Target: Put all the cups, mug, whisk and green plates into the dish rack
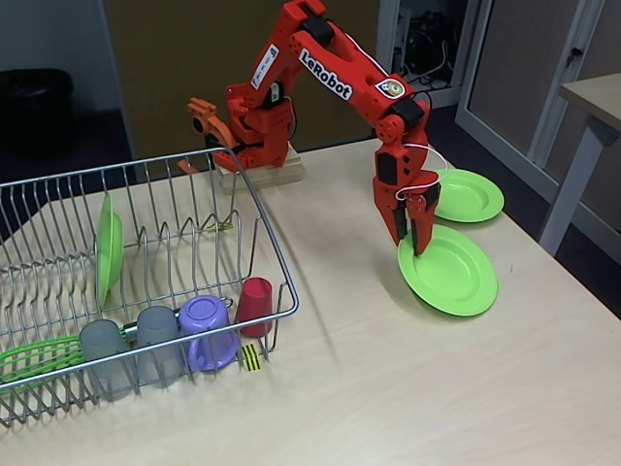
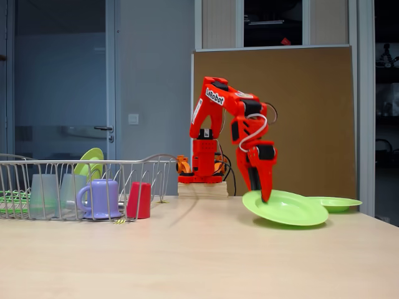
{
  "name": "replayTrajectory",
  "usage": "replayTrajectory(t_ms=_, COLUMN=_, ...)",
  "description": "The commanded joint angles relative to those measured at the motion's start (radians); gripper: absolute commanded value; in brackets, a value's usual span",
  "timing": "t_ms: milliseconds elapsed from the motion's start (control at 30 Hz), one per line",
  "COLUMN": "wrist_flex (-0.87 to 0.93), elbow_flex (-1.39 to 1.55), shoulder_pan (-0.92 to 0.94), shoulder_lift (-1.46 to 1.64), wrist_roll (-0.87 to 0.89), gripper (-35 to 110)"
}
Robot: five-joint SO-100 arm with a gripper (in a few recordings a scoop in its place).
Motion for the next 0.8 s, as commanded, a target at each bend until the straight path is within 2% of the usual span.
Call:
replayTrajectory(t_ms=0, wrist_flex=0.054, elbow_flex=-0.057, shoulder_pan=-0.015, shoulder_lift=0.110, wrist_roll=-0.086, gripper=0)
replayTrajectory(t_ms=333, wrist_flex=-0.014, elbow_flex=0.025, shoulder_pan=-0.043, shoulder_lift=0.328, wrist_roll=-0.146, gripper=0)
replayTrajectory(t_ms=767, wrist_flex=-0.253, elbow_flex=0.222, shoulder_pan=-0.015, shoulder_lift=0.615, wrist_roll=-0.008, gripper=0)
